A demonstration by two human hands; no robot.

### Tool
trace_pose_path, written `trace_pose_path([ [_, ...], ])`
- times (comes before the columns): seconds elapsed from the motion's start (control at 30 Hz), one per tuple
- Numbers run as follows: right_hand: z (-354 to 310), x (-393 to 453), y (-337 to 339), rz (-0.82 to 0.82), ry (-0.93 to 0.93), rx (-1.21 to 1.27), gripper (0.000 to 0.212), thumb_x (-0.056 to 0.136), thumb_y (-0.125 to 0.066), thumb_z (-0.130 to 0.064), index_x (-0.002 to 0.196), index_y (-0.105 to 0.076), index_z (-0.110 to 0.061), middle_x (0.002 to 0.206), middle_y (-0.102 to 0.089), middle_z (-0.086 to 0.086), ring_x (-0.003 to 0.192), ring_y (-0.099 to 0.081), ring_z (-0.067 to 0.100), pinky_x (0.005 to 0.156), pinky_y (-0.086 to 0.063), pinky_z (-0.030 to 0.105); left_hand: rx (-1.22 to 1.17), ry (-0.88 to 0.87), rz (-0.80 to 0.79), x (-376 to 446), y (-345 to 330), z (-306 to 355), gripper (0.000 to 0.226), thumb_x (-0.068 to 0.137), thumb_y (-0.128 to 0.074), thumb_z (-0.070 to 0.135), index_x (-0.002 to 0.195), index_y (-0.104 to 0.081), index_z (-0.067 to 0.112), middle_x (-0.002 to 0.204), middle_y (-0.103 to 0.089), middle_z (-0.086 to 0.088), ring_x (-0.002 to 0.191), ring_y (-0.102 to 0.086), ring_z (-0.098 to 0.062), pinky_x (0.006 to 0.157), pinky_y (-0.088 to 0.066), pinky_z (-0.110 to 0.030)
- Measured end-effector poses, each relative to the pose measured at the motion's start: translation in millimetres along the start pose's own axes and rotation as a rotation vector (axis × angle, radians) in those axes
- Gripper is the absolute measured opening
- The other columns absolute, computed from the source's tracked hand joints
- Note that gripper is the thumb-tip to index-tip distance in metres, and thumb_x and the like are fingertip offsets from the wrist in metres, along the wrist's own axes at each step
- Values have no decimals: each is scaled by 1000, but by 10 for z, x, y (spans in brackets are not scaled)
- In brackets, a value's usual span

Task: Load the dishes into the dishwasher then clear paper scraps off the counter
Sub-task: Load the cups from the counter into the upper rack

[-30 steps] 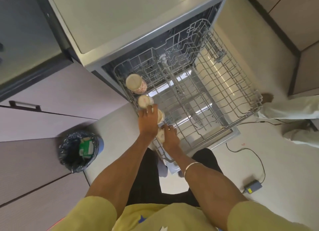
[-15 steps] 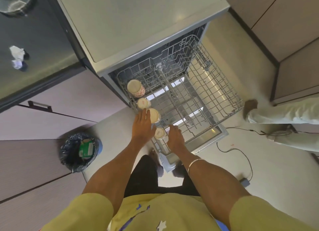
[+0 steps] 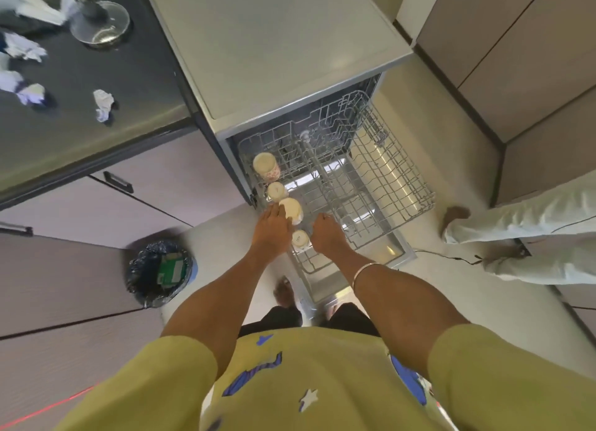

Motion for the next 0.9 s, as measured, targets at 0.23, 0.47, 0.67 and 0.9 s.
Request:
trace_pose_path([
  [0.23,-206,73,126,-5,141,-142,45,92,-49,-21,126,-53,8,130,-53,24,123,-49,37,101,-45,42,-3,129,62,-292,184,-227,47,98,-38,21,141,-39,1,138,-49,-21,129,-44,-34,109,-40,-43],
  [0.47,-576,-17,259,24,297,-374,48,95,-48,-25,132,-49,5,134,-48,24,125,-46,38,104,-38,45,-53,248,158,-767,507,-138,36,100,-40,6,132,-46,-6,132,-50,-24,125,-46,-37,108,-38,-47],
  [0.67,-984,-116,160,36,403,-360,46,95,-41,-27,129,-51,2,130,-52,21,122,-47,37,101,-39,41,-69,324,284,-1128,651,-447,32,101,-37,11,124,-52,-7,125,-53,-22,120,-49,-37,105,-42,-45],
  [0.9,-1754,-407,90,50,569,-372,40,97,-38,-20,126,-50,6,126,-52,24,120,-50,38,98,-39,41,9,418,344,-1492,917,-1045,30,103,-35,9,119,-56,-6,126,-52,-24,120,-47,-38,103,-41,-46],
])
Point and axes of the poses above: each hand's wrist, its own x-axis towards the middle knuckle, its own y-axis out of the back of the hand, z = x × y, the point moved 9 cm from there along x, towards the middle knuckle
